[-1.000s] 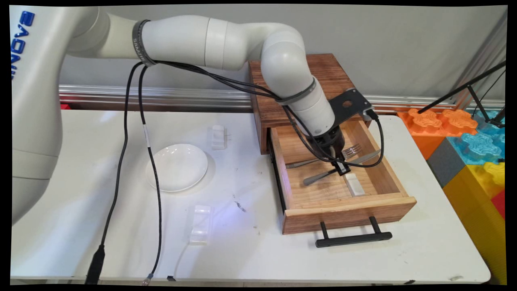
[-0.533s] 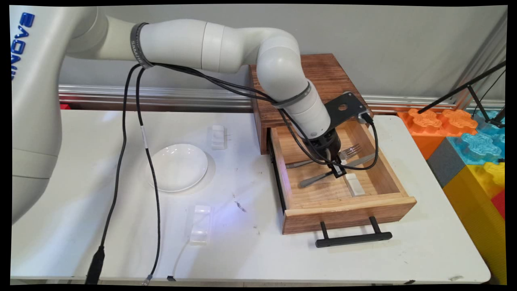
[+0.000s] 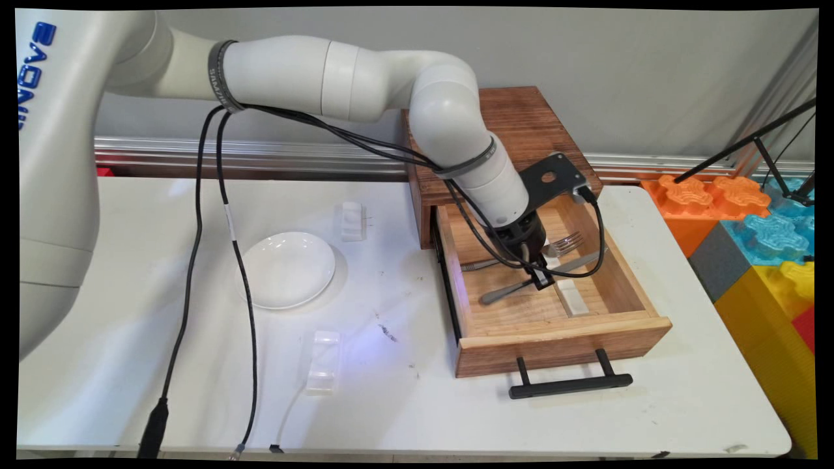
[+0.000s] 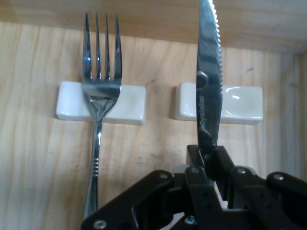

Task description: Place the picked object into the drawer

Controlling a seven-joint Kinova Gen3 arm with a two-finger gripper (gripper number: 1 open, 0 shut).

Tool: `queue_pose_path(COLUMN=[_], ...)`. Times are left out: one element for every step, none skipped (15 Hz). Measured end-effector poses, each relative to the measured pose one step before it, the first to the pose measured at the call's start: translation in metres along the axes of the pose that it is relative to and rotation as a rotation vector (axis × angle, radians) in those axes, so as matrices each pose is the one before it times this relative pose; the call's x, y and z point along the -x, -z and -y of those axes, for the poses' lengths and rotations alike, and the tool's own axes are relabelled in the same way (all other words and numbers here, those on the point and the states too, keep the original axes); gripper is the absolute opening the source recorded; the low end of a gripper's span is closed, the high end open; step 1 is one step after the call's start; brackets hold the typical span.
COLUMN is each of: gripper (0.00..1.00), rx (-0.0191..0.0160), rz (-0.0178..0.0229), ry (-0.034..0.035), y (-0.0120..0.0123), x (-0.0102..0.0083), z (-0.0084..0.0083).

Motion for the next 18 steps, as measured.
queue_pose_path(gripper=[0.00,0.00,0.00,0.00,0.00,0.00,0.00,0.00,0.00,0.00,0.00,0.00,0.00,0.00,0.00,0.00,0.00,0.00], rx=[0.00073,0.00074,0.00061,0.00060,0.00065,0.00083,0.00051,0.00046,0.00056,0.00065,0.00028,0.00061,0.00062,0.00034,0.00063,0.00036,0.00070,0.00073], rz=[0.00005,0.00002,0.00033,0.00012,0.00019,0.00027,0.00039,0.00015,0.00025,-0.00005,-0.00002,0.00031,0.00003,0.00000,0.00004,0.00034,-0.00013,-0.00020], ry=[-0.00031,-0.00023,-0.00024,-0.00009,-0.00036,-0.00051,-0.00003,-0.00035,-0.00065,-0.00016,0.00042,-0.00033,0.00006,0.00019,-0.00025,0.00002,0.00009,-0.00048], y=[-0.00033,-0.00056,-0.00047,-0.00037,-0.00052,-0.00052,-0.00033,-0.00042,-0.00052,-0.00036,-0.00026,-0.00061,-0.00052,-0.00032,-0.00054,-0.00053,-0.00054,-0.00053], x=[0.00060,0.00104,0.00073,0.00091,0.00089,0.00060,0.00102,0.00081,0.00036,0.00054,0.00066,0.00058,0.00060,0.00059,0.00042,0.00052,0.00066,0.00045], z=[0.00003,0.00026,0.00020,0.00021,0.00024,0.00014,0.00026,0.00025,0.00002,0.00010,0.00022,0.00013,0.00019,0.00012,0.00010,0.00009,0.00011,-0.00004])
